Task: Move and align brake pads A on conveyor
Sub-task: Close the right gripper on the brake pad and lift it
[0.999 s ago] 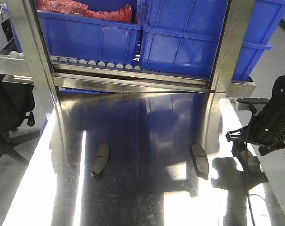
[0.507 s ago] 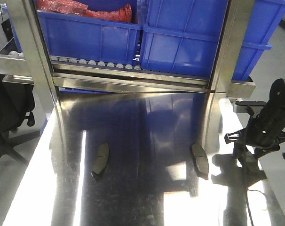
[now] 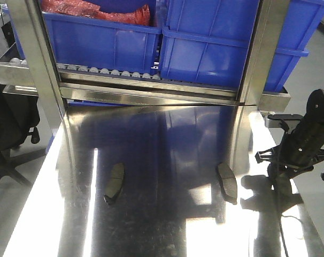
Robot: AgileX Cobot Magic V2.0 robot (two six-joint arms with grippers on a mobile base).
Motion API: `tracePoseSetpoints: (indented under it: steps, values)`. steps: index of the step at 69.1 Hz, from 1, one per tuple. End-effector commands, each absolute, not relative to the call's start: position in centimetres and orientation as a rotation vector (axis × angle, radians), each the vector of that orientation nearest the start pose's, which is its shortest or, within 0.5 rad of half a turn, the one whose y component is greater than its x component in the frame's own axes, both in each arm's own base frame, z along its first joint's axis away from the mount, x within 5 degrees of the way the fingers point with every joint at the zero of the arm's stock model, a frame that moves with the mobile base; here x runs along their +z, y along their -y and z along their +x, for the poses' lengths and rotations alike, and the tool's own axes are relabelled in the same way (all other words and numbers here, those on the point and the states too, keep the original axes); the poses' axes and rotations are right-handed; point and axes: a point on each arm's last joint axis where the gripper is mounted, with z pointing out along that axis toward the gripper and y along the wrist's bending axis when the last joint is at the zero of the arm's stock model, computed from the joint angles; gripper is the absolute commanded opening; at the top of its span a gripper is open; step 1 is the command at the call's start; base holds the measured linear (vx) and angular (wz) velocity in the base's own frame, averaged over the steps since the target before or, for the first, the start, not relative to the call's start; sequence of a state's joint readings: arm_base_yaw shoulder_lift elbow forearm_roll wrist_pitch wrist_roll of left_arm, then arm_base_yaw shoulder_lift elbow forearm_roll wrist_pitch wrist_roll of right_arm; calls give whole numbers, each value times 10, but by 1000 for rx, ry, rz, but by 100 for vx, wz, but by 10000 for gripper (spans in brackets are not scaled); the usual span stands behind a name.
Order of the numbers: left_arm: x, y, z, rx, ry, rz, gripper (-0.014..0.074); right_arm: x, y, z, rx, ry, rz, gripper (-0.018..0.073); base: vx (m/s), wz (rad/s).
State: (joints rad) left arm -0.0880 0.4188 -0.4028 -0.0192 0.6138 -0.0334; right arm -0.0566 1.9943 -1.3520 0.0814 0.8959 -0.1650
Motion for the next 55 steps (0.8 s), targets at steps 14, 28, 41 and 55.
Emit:
tracePoseSetpoints:
  steps: [14,28,41,55]
  values:
    - [282,10,88,-112,-2000,44,101,189,17,389,69,-2925,-109,81,0,0]
    - [282,10,88,-112,-2000,44,101,206,15,385,96,-2871,-125,76,0,0]
    - [282,10,88,-112,-2000,44,101,214,12,368,115,-2784,-118,76,0,0]
    - [282,10,88,-112,-2000,44,101,229,11,341,83,-2688,-109,76,0,0]
